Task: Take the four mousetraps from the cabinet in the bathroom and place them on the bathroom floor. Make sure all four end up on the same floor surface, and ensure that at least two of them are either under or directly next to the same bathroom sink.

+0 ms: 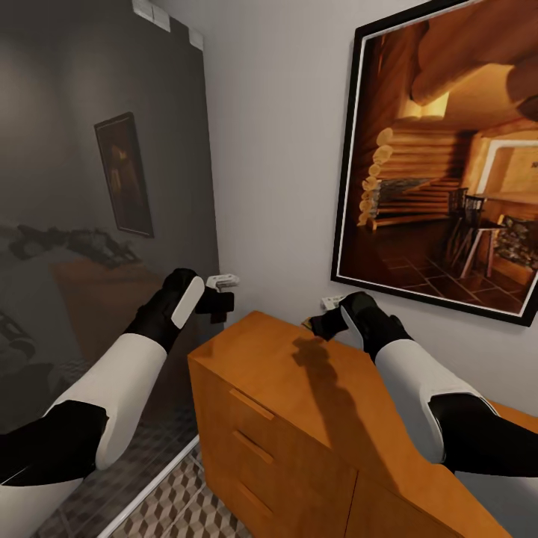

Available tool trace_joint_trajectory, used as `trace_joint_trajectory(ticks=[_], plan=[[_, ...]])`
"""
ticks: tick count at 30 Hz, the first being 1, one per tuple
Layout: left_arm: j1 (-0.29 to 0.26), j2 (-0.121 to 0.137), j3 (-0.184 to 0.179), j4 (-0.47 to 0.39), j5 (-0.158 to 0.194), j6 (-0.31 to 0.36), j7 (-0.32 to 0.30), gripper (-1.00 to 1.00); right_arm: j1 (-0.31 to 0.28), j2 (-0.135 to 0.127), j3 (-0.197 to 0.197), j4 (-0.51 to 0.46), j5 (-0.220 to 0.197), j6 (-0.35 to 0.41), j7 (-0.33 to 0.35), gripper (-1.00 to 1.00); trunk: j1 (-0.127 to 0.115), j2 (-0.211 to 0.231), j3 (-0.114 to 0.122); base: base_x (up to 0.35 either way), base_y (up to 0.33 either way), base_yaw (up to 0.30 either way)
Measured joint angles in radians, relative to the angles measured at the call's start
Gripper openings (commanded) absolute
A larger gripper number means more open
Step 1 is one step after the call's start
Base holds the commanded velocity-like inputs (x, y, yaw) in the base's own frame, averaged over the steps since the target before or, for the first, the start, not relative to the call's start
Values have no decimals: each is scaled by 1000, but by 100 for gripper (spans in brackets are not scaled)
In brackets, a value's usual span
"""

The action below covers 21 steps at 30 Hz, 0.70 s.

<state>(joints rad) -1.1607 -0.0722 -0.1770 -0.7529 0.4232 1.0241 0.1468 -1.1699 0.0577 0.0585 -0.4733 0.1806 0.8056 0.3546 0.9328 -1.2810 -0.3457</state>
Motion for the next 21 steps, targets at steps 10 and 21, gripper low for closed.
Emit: trace_joint_trajectory(ticks=[10, 21], plan=[[0, 1, 1, 0, 0, 4, 0, -100, 0, -1, 1, -31, 1, 12, 0, -100, 1, 0, 0, -269, 0, 0], [0, 1, 0, 1, 0, 1, -1, -100, 0, -1, 1, -32, 2, 13, 0, -100, 0, 0, 0, -169, 0, 0]])
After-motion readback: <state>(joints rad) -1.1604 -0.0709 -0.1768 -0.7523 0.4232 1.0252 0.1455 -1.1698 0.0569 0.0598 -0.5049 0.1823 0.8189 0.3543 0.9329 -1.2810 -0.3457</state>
